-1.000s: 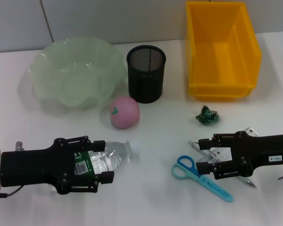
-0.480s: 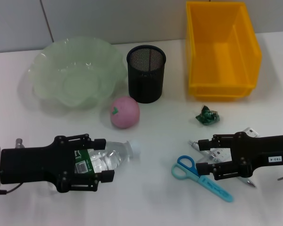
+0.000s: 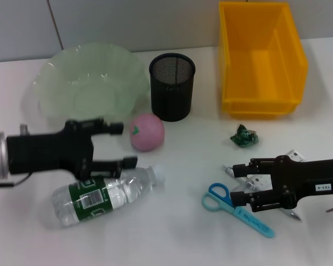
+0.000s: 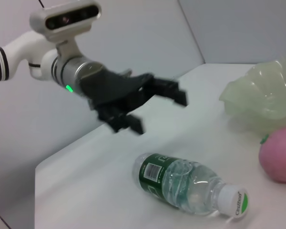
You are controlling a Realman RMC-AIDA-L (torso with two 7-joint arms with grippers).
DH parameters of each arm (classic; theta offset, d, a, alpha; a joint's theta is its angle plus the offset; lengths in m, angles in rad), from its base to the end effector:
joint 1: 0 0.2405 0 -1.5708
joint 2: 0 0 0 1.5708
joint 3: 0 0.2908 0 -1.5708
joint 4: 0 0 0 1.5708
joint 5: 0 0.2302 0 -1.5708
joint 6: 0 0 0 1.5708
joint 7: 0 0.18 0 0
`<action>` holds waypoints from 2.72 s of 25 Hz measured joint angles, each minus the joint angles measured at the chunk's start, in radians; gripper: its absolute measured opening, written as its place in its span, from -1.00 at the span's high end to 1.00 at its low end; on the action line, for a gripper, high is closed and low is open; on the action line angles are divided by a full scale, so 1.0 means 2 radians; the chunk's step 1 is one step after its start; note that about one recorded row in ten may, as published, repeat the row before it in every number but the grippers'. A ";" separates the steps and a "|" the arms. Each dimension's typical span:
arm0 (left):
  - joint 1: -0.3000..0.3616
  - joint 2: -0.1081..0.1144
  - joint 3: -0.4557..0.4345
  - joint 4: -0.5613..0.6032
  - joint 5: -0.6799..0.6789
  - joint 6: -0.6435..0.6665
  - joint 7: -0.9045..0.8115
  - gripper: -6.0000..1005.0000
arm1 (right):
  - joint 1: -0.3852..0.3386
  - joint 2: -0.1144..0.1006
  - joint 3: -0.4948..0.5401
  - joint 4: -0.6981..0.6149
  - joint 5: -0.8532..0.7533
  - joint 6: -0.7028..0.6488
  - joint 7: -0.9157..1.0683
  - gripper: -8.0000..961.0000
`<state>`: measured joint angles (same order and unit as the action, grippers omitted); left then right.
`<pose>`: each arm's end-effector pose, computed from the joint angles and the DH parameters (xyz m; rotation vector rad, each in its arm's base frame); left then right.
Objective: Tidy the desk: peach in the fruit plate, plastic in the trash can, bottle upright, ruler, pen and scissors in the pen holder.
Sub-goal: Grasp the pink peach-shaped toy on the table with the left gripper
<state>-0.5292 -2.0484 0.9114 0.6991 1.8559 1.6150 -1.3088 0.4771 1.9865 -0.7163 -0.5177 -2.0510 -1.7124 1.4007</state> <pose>-0.2545 0.3668 -0.0507 -2.8853 -0.3406 -0.7235 0.3212 0.3222 -0.0396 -2.8742 0.8305 0.7084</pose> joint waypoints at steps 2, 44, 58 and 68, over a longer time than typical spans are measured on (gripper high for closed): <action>-0.009 -0.007 0.001 0.018 0.000 -0.035 0.000 -0.66 | 0.000 0.000 0.000 0.000 0.000 0.002 0.001 -0.70; -0.096 -0.012 0.220 -0.023 0.008 -0.334 0.019 -0.66 | 0.006 -0.004 0.003 -0.003 0.000 0.006 0.013 -0.70; -0.104 -0.012 0.239 -0.038 0.009 -0.352 0.025 -0.66 | 0.007 -0.004 0.003 -0.003 0.000 0.006 0.013 -0.70; -0.106 -0.013 0.246 -0.042 0.009 -0.357 0.025 -0.66 | 0.007 -0.003 0.005 -0.002 0.000 0.006 0.013 -0.70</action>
<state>-0.7410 -2.0739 1.4030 0.6152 1.8732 0.9008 -1.2578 0.4908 1.9800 -0.7070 -0.5219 -2.0508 -1.6995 1.4266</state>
